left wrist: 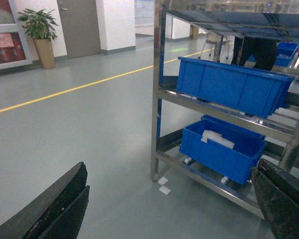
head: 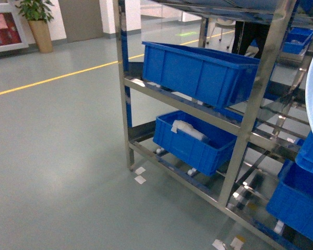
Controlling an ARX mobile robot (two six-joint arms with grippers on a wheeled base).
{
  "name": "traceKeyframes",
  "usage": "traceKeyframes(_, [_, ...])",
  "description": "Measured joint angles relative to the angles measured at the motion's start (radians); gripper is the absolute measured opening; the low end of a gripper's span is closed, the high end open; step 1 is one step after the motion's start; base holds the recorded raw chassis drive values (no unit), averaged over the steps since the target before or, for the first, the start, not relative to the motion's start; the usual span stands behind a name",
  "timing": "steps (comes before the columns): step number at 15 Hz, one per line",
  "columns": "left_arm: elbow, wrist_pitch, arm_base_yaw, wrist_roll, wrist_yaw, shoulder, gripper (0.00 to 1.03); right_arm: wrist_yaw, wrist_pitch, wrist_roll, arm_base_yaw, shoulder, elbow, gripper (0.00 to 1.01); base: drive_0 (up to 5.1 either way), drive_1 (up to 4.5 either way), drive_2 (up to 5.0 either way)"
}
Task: Place blue tray on left shelf second layer neatly
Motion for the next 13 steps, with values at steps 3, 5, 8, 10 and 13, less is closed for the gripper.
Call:
traceKeyframes(3, [0.000, 0.001, 0.000, 0.000, 0.000, 0.000, 0.98, -0.002, 0.000, 0.000, 0.000, 0.000, 0.000, 0.02, -1.6, -1.64, -1.6])
traceKeyframes(5, [0.000, -0.001, 0.000, 0.000, -0.003, 0.000, 0.98, -0.003, 0.001, 0.000, 0.000, 0.000, 0.000, 0.02, -1.6, -1.64, -1.6])
traceKeyframes(8, [0.000, 0.003, 0.001, 0.003, 0.003, 0.000, 0.98, 0.007, -0.007, 0.000, -0.001, 0.001, 0.000, 0.02, -1.7, -1.67, -1.7])
traceKeyframes(10, [0.000, -0.001, 0.000, 0.003, 0.001, 0.000, 0.98, 0.000, 0.003, 0.000, 0.000, -0.002, 0.000, 0.02, -1.6, -1.63, -1.6])
traceKeyframes(13, [0.000, 0.000, 0.000, 0.003, 0.000, 0.000, 0.98, -0.002, -0.002, 0.000, 0.000, -0.004, 0.000, 0.02, -1.6, -1.58, -1.6])
